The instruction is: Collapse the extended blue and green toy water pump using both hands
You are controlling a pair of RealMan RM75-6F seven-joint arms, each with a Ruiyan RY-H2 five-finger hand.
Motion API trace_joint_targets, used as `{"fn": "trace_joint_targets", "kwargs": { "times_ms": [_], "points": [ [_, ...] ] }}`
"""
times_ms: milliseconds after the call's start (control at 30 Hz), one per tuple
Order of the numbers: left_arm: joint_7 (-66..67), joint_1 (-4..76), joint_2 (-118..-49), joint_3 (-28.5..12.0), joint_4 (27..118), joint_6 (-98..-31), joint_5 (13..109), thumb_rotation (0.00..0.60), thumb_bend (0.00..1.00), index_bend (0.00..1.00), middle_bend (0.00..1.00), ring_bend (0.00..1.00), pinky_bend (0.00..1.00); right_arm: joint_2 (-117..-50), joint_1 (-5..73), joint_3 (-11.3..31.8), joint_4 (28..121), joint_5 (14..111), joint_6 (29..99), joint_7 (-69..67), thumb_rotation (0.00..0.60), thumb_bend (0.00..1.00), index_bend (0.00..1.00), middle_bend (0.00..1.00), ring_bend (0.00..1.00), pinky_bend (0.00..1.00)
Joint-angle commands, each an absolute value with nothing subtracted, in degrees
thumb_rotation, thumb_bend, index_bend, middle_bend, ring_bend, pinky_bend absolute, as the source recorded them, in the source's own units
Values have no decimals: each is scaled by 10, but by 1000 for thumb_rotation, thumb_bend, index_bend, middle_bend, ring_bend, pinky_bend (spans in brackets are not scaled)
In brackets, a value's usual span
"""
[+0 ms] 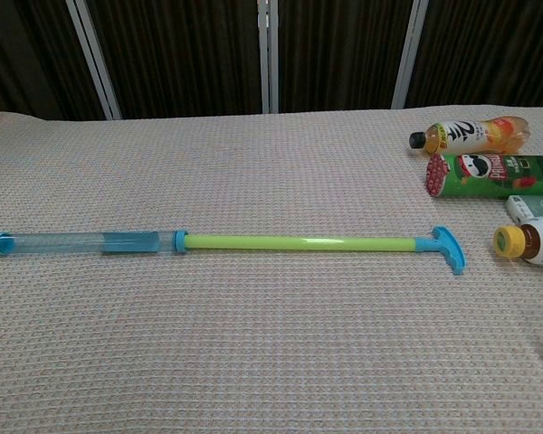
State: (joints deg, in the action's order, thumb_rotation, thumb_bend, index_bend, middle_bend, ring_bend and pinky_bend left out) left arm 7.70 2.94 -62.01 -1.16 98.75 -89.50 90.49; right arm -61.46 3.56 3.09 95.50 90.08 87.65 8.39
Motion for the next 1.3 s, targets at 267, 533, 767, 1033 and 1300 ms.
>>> {"fn": "trace_joint_targets", "kwargs": {
  "times_ms": [267,533,767,1033,1300],
  "points": [
    [80,32,-621,-13,990,-891,904,600,0,0,0,0,0,-620,44,25,951,903,856,90,600,0,0,157,118,0],
    [93,44,-632,-22,983,-867,882,600,0,0,0,0,0,-644,157,65,935,889,709,117,600,0,2,890,919,874],
    [101,51,-642,-33,972,-853,852,600,0,0,0,0,0,-703,283,114,900,801,531,139,600,0,215,979,999,1000],
    [118,60,-655,-39,957,-830,822,600,0,0,0,0,0,-795,373,144,833,710,430,160,600,97,396,1000,1000,1000],
    [114,64,-656,-46,956,-824,807,600,0,0,0,0,0,-860,420,140,781,622,405,225,600,184,456,1000,1000,1000]
  ]
}}
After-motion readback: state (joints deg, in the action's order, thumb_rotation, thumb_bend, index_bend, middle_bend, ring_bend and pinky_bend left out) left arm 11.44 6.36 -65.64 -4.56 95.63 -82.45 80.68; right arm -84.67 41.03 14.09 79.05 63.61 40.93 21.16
